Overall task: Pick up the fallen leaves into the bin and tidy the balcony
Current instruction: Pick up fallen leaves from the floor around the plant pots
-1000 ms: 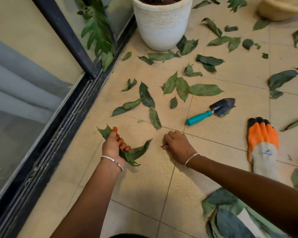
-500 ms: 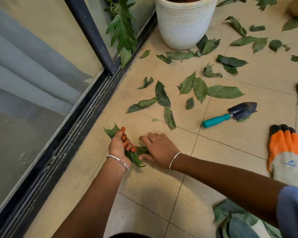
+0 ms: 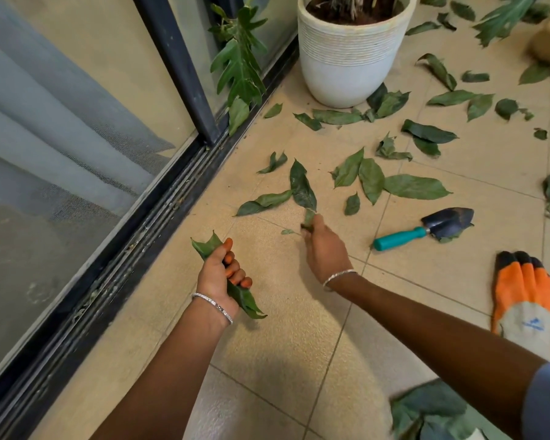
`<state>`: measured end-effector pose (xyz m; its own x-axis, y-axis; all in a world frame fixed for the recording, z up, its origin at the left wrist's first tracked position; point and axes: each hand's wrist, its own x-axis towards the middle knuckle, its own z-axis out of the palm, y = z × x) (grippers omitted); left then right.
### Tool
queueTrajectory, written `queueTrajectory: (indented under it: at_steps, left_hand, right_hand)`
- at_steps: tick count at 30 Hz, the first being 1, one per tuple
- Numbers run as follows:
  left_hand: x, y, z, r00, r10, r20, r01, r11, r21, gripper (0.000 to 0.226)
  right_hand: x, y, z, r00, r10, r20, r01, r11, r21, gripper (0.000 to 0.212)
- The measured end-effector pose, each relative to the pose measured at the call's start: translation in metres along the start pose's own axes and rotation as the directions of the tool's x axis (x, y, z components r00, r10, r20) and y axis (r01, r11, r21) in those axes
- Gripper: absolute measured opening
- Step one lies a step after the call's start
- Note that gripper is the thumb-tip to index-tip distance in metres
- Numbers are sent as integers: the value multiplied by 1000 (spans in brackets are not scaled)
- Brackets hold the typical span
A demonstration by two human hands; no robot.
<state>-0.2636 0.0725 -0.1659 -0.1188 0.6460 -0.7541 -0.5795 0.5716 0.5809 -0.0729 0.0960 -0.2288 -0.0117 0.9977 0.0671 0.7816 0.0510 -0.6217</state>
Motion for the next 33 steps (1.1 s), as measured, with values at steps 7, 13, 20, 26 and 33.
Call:
queueTrajectory:
  at_steps: [7, 13, 20, 26, 33]
  left_hand:
    - [-3, 2, 3, 1000, -12, 15, 12, 1000, -8, 41]
    - [-2, 2, -2, 1000, -20, 18, 20, 1000, -4, 39]
    - [-18, 8, -2, 997, -31, 71, 34, 999, -42, 42]
    - [-63, 45, -6, 975, 23, 222, 18, 984, -178, 50]
    - [-178, 125, -53, 920, 196, 339, -107, 958, -265, 63]
  right_hand:
    - [36, 24, -7, 961, 238, 144, -216, 965, -148, 49]
    - [37, 16, -1, 944, 158, 290, -36, 923, -384, 34]
    - [2, -13, -34, 786, 500, 363, -610, 725, 322, 23]
    - [-10, -109, -105, 689, 420, 591, -719, 295, 629, 25]
    - [7, -279, -182, 792, 118, 599, -562, 524, 640, 23]
